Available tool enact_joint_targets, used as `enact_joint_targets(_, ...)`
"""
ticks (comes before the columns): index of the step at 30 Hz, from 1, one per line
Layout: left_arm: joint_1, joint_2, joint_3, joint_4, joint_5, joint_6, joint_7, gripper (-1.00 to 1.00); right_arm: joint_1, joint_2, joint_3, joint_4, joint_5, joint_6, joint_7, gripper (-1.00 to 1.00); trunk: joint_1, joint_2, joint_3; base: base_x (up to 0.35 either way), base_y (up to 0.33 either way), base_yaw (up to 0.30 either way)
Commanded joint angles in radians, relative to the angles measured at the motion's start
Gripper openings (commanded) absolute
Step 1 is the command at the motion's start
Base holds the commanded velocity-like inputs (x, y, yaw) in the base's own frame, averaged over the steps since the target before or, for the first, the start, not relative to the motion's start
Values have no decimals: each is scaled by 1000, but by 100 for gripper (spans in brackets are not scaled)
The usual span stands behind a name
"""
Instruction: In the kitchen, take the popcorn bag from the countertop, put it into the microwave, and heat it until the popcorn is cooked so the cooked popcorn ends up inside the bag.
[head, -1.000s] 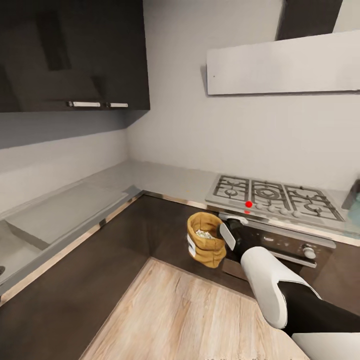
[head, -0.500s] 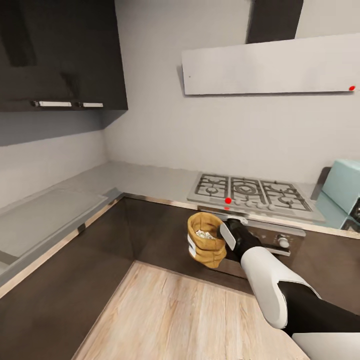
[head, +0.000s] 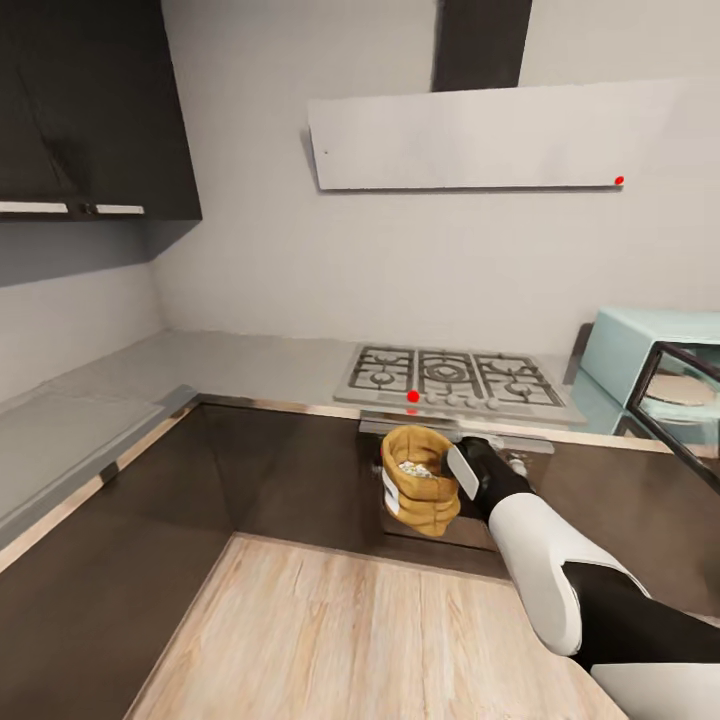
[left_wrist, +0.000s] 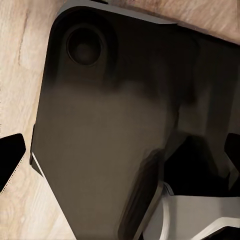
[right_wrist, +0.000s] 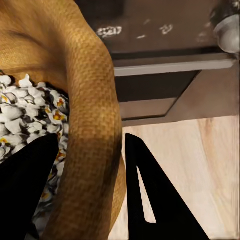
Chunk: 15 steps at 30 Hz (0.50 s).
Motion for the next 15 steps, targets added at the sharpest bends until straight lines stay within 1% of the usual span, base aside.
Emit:
enact_joint_targets(1,0,0,0,0,5,-1,0,100,-1,-5,-2,-1,-6,3,-5,-100,0,-1,-1,0,0,-287)
enact_joint_targets(4,0,0,0,0,5,-1,0,100,-1,-23,-2,-3,-7,5,-4,-100,0,-1,-1,0,0,-287)
enact_joint_targets(9,0,0,0,0,5,-1,0,100,-1,-41,-6,-12,-9,3,-1,-100,0,-1,-1,0,0,-287)
enact_joint_targets(15,0,0,1,0,5,-1,0,100,-1,-43,-8,-15,-10,1,0,-100,0,-1,-1,0,0,-287)
